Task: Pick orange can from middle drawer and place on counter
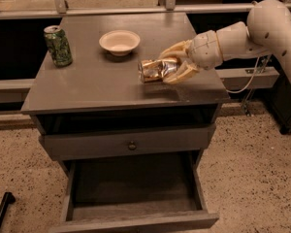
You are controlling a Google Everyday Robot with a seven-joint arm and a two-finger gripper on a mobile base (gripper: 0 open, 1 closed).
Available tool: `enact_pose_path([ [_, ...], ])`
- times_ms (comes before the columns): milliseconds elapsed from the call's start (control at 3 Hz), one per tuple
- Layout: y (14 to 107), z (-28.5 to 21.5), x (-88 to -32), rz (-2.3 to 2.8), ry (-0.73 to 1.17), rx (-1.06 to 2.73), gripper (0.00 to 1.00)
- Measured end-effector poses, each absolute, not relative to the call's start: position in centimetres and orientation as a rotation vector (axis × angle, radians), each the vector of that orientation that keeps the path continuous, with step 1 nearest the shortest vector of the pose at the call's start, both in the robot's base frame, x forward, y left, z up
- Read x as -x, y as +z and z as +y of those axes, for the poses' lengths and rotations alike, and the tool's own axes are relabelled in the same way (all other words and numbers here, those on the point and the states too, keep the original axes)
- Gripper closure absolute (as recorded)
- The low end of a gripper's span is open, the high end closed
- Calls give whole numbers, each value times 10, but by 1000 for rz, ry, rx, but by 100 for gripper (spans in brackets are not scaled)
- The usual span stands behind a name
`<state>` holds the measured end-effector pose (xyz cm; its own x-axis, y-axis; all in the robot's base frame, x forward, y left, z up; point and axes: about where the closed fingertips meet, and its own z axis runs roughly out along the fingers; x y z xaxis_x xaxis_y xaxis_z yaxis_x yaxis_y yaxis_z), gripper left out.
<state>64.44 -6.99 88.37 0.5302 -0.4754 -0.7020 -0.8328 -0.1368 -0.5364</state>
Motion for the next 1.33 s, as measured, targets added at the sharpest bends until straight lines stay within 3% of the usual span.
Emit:
enact_pose_path([
  [333, 884, -68, -645, 1088, 455, 1784, 81],
  [1333, 884, -68, -645, 1088, 455, 1784, 11],
])
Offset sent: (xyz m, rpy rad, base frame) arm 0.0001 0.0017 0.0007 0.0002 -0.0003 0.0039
